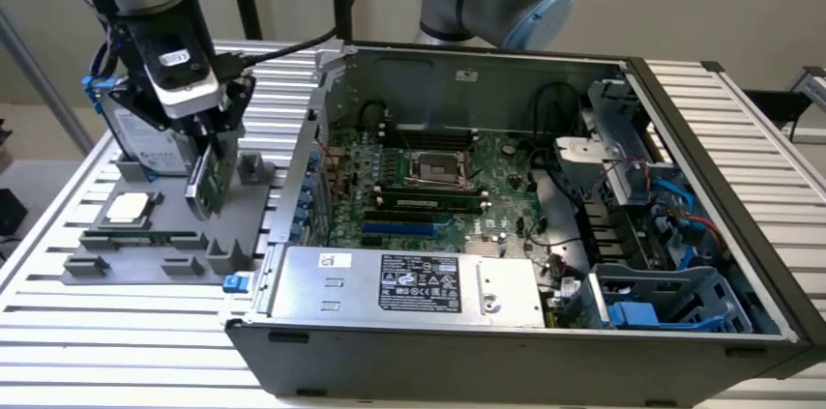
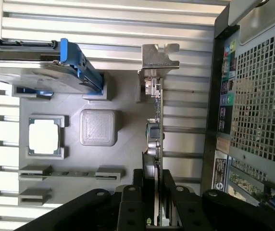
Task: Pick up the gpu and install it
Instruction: 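Pick up the gpu and move the gpu toward the slot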
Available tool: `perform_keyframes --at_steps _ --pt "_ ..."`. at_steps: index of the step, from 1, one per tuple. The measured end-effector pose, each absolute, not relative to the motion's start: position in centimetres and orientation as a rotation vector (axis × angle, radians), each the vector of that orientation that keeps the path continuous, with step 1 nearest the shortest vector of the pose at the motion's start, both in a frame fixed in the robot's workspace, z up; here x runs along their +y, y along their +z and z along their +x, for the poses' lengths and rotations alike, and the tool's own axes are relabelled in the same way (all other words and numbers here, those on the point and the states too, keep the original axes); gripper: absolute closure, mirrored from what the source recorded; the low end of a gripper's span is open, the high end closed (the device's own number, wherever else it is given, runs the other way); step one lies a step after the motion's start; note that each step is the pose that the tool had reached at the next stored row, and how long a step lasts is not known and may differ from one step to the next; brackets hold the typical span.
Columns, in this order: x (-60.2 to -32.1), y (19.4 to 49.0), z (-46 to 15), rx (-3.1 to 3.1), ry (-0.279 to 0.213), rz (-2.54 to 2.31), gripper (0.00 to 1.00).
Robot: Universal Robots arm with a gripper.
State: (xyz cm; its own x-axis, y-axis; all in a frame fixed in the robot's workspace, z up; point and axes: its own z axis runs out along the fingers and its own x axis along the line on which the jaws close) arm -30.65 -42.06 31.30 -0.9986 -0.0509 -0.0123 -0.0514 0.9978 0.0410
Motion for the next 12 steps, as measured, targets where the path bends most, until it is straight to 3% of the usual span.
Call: perform_keyframes --at_steps 12 --pt "-42.1 36.7 -29.1 3.131 0.065 -0.080 0.73"
